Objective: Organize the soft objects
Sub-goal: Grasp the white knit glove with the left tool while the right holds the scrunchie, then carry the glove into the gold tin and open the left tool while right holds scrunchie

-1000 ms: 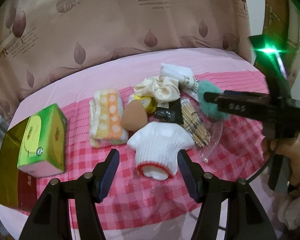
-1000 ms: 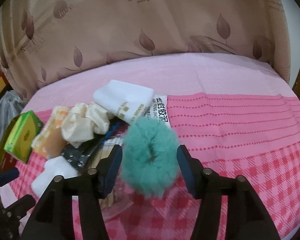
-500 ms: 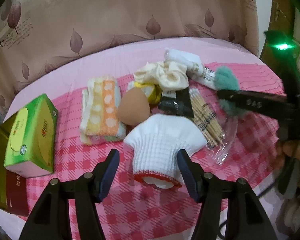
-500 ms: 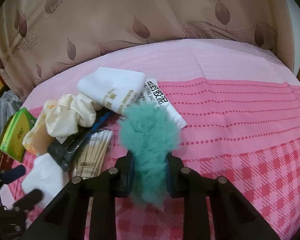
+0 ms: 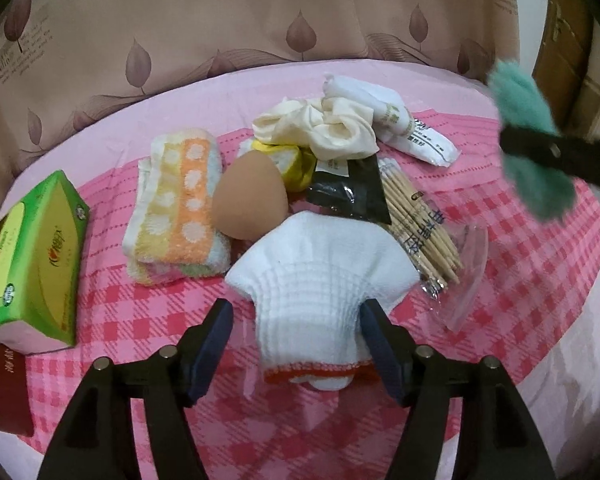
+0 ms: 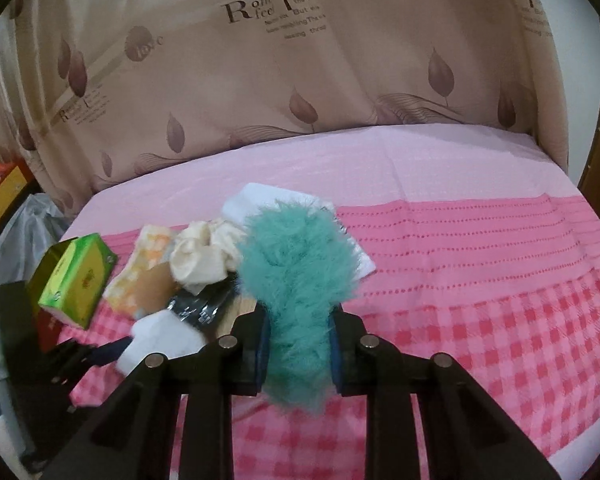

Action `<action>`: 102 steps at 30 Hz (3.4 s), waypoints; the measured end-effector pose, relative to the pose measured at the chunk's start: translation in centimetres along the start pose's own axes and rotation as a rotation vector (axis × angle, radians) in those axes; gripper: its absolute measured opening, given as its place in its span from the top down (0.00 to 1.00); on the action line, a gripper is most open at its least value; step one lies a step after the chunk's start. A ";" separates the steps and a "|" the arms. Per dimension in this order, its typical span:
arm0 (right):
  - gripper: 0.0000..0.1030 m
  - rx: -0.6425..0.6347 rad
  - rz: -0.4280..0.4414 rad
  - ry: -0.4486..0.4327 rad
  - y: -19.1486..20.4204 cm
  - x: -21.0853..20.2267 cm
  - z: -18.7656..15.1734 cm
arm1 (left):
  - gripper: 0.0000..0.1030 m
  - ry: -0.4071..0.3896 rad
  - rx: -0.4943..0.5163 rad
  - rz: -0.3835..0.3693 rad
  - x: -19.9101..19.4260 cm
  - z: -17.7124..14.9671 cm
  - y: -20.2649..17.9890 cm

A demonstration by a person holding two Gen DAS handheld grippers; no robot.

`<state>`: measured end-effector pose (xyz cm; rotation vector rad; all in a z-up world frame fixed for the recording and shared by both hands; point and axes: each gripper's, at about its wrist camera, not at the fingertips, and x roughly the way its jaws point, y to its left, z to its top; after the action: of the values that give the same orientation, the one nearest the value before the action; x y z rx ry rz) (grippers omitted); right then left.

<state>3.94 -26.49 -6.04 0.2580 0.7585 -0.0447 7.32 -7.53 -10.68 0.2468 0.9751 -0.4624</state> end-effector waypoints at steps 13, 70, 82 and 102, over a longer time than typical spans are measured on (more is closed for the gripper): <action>0.79 0.024 0.018 -0.016 1.6 -2.9 -2.5 | 0.80 -0.018 -0.015 -0.056 -1.6 -0.5 -0.6; 0.79 -0.081 -0.077 0.018 2.3 -0.5 -3.0 | 0.80 -0.070 -0.396 0.440 -12.8 -5.1 26.0; 0.79 -0.093 -0.088 0.024 2.5 -0.2 -3.1 | 0.80 -0.007 -0.461 0.441 -10.5 -7.1 29.8; 0.79 -0.105 -0.097 0.030 2.7 -0.1 -3.1 | 0.72 0.041 -0.463 0.480 -9.2 -7.7 30.2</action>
<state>2.13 -23.12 -7.61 0.1216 0.8004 -0.0928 11.89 24.49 -7.24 0.0649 0.9966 0.2097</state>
